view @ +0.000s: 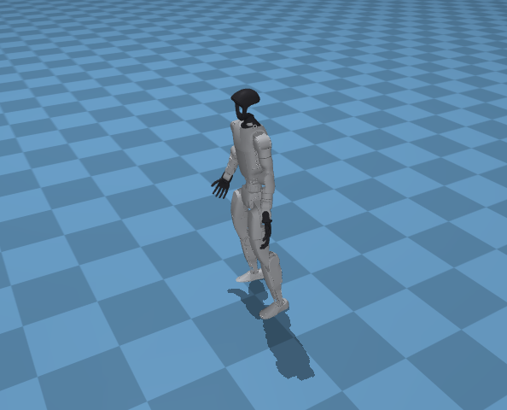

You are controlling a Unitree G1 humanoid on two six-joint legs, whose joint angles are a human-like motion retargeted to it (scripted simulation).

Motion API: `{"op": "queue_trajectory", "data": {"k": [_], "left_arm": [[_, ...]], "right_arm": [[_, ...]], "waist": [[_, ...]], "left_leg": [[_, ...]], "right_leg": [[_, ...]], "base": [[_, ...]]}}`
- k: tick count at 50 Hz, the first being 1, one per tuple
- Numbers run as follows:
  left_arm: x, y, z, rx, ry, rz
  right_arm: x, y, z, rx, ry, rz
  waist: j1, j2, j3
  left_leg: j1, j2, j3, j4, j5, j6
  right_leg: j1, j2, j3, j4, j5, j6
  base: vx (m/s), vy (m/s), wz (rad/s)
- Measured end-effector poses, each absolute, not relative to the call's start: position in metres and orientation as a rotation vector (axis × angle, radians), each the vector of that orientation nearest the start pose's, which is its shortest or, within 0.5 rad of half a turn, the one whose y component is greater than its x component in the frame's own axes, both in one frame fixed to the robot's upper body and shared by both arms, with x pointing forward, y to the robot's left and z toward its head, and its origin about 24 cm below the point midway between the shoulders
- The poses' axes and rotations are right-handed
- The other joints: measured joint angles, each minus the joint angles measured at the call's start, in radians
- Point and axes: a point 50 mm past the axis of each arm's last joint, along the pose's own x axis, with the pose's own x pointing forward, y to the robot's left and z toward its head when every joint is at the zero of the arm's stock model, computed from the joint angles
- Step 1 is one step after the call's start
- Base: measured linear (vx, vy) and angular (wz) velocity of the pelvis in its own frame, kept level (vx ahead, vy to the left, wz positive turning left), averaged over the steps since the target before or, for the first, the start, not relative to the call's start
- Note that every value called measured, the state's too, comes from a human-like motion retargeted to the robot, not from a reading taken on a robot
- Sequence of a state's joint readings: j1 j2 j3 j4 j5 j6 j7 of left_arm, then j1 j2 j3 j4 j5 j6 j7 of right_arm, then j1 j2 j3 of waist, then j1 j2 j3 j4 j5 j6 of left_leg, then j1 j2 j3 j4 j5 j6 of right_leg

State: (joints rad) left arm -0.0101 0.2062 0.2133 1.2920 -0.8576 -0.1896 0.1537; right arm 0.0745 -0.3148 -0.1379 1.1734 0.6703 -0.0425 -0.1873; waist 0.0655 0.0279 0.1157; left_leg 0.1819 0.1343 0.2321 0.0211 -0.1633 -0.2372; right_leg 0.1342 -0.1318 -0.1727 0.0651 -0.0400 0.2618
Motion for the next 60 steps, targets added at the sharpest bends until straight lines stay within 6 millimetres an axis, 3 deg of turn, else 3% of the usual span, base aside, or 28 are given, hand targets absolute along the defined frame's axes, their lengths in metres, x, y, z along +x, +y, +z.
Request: {"op": "queue_trajectory", "data": {"k": [6, 12, 19, 23, 27, 30, 34, 38, 40, 43, 46, 49, 52, 55, 60], "left_arm": [[0.061, 0.264, -0.158, -0.582, 0.937, 1.053], [0.029, 0.275, -0.159, -0.648, 0.936, 1.166], [-0.017, 0.315, -0.144, -0.588, 0.984, 1.430], [-0.023, 0.350, -0.125, -0.480, 1.003, 1.575], [0.001, 0.388, -0.099, -0.378, 0.945, 1.617], [0.042, 0.418, -0.072, -0.339, 0.836, 1.566], [0.114, 0.453, -0.019, -0.309, 0.612, 1.424], [0.194, 0.472, 0.061, -0.275, 0.328, 1.260], [0.232, 0.471, 0.109, -0.253, 0.175, 1.170], [0.283, 0.454, 0.183, -0.212, -0.047, 1.008], [0.324, 0.418, 0.255, -0.151, -0.241, 0.799], [0.353, 0.368, 0.317, -0.064, -0.403, 0.548], [0.367, 0.308, 0.367, -0.003, -0.554, 0.294], [0.368, 0.243, 0.401, 0.015, -0.679, 0.015], [0.347, 0.140, 0.426, 0.039, -0.801, -0.463]], "right_arm": [[0.044, -0.301, -0.147, 0.308, 1.089, -0.960], [0.021, -0.312, -0.144, 0.375, 1.092, -1.104], [-0.004, -0.343, -0.130, 0.358, 1.133, -1.355], [-0.001, -0.370, -0.112, 0.303, 1.137, -1.506], [0.025, -0.401, -0.086, 0.263, 1.060, -1.592], [0.064, -0.425, -0.060, 0.253, 0.946, -1.587], [0.133, -0.446, -0.015, 0.225, 0.759, -1.479], [0.214, -0.446, 0.043, 0.158, 0.556, -1.297], [0.256, -0.435, 0.075, 0.111, 0.453, -1.181], [0.316, -0.402, 0.123, 0.025, 0.301, -0.968], [0.365, -0.353, 0.166, -0.070, 0.160, -0.712], [0.399, -0.292, 0.200, -0.166, 0.031, -0.431], [0.416, -0.226, 0.227, -0.230, -0.102, -0.166], [0.416, -0.161, 0.245, -0.270, -0.213, 0.107], [0.390, -0.071, 0.257, -0.282, -0.328, 0.543]], "waist": [[-0.001, -0.004, -0.002], [-0.005, -0.006, -0.006], [-0.009, -0.006, -0.013], [-0.009, -0.004, -0.017], [-0.004, -0.003, -0.034], [-0.003, 0.000, -0.043], [0.000, 0.005, -0.069], [0.001, 0.011, -0.099], [0.000, 0.015, -0.113], [-0.002, 0.023, -0.132], [-0.003, 0.028, -0.147], [-0.002, 0.030, -0.156], [0.000, 0.029, -0.159], [0.003, 0.028, -0.159], [0.012, 0.028, -0.158]], "left_leg": [[0.003, 0.003, 0.007, -0.001, -0.001, -0.003], [0.006, 0.008, 0.012, -0.002, -0.003, -0.010], [0.011, 0.014, 0.016, -0.005, -0.003, -0.017], [0.016, 0.016, 0.016, -0.007, -0.002, -0.020], [0.018, 0.016, 0.015, -0.009, 0.000, -0.021], [0.024, 0.015, 0.012, -0.009, 0.000, -0.021], [0.029, 0.013, 0.010, -0.008, 0.000, -0.021], [0.032, 0.012, 0.009, -0.006, 0.000, -0.023], [0.033, 0.013, 0.009, -0.005, 0.000, -0.024], [0.032, 0.013, 0.009, -0.004, 0.001, -0.024], [0.029, 0.013, 0.010, -0.002, 0.002, -0.024], [0.028, 0.014, 0.011, 0.000, 0.002, -0.024], [0.028, 0.015, 0.013, 0.000, 0.002, -0.024], [0.028, 0.015, 0.014, 0.000, 0.002, -0.024], [0.026, 0.015, 0.014, 0.000, 0.000, -0.024]], "right_leg": [[-0.001, 0.003, 0.006, 0.000, 0.000, 0.000], [-0.001, 0.009, 0.009, -0.001, 0.000, 0.000], [0.002, 0.015, 0.008, -0.002, -0.001, 0.000], [0.007, 0.017, 0.006, -0.004, -0.002, 0.000], [0.008, 0.017, 0.005, -0.001, -0.004, 0.000], [0.020, 0.015, 0.001, -0.007, -0.003, 0.000], [0.027, 0.013, -0.001, -0.009, -0.003, 0.000], [0.031, 0.012, -0.002, -0.008, -0.003, 0.000], [0.032, 0.013, -0.002, -0.007, -0.003, 0.000], [0.031, 0.013, -0.002, -0.005, -0.002, 0.000], [0.028, 0.015, -0.002, -0.003, -0.002, 0.000], [0.026, 0.016, -0.001, -0.002, -0.001, 0.000], [0.026, 0.018, -0.001, -0.003, 0.000, 0.000], [0.026, 0.019, 0.000, -0.004, 0.001, 0.000], [0.024, 0.020, 0.001, -0.005, 0.002, 0.000]], "base": [[0.00, 0.00, 0.00], [0.00, 0.00, 0.00], [0.00, 0.00, 0.00], [0.00, 0.00, 0.00], [0.00, 0.00, 0.00], [0.00, 0.00, 0.00], [0.00, 0.00, 0.00], [0.00, 0.00, 0.00], [0.00, 0.00, 0.00], [0.00, 0.00, 0.00], [0.00, 0.00, 0.00], [0.00, 0.00, 0.00], [0.00, 0.00, 0.00], [0.00, 0.00, 0.00], [0.00, 0.00, 0.00]]}}
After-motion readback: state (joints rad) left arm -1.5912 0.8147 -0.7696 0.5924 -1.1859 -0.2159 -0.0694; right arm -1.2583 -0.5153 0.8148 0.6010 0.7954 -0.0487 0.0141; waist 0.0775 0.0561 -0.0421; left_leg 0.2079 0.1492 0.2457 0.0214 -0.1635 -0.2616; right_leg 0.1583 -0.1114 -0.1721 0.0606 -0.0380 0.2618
